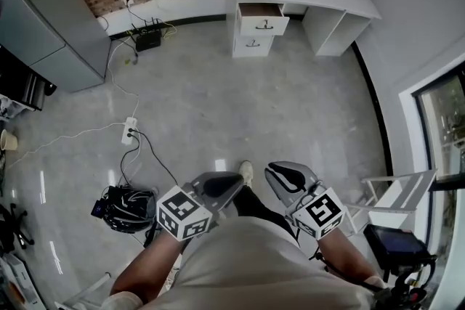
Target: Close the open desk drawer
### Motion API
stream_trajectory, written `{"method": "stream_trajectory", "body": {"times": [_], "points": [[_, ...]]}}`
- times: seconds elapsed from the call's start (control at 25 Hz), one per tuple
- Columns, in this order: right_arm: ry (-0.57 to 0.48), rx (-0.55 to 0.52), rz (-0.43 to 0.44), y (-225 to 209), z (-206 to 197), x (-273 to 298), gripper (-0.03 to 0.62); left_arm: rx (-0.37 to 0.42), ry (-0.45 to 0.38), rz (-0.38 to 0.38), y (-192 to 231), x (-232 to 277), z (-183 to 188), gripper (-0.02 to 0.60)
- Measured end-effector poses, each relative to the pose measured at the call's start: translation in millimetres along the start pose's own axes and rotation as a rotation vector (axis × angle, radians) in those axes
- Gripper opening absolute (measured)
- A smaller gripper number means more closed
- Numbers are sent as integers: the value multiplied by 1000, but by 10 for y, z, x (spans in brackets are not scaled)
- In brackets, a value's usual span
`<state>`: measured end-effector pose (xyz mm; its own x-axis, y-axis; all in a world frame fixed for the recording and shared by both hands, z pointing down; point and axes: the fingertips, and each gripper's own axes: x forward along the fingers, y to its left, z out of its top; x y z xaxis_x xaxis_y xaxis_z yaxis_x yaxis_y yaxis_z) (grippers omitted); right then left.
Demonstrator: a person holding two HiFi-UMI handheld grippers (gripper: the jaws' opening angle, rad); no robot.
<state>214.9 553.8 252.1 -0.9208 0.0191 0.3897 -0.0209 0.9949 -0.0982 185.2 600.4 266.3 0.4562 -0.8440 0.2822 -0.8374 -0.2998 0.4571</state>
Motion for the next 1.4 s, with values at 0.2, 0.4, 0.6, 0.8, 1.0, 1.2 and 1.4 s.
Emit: {"method": "stream_trajectory", "body": {"times": [0.2,0.4,0.6,0.8,1.0,1.2,1.4], "points": [[-32,-13,36,-844,360,322,46,27,8,43,467,527,604,37],[-39,-57,62,-1583,534,555,70,48,-11,66,837,1074,1120,37],[-18,-26,42,-2216,501,805,83,38,7,59,1207,1501,1393,37],[-35,100,24,-2713,445,1101,83,29,42,22,1600,1816,1538,37],[-16,169,-49,-3118,521,1499,83,50,65,-50,2082,1968,1811,37],[1,261,-120,-3813,629,2057,83,59,88,-132,2817,2299,2251,24],[-21,416,-190,-4440,709,2601,81,70,124,-218,3415,2405,2618,5]]}}
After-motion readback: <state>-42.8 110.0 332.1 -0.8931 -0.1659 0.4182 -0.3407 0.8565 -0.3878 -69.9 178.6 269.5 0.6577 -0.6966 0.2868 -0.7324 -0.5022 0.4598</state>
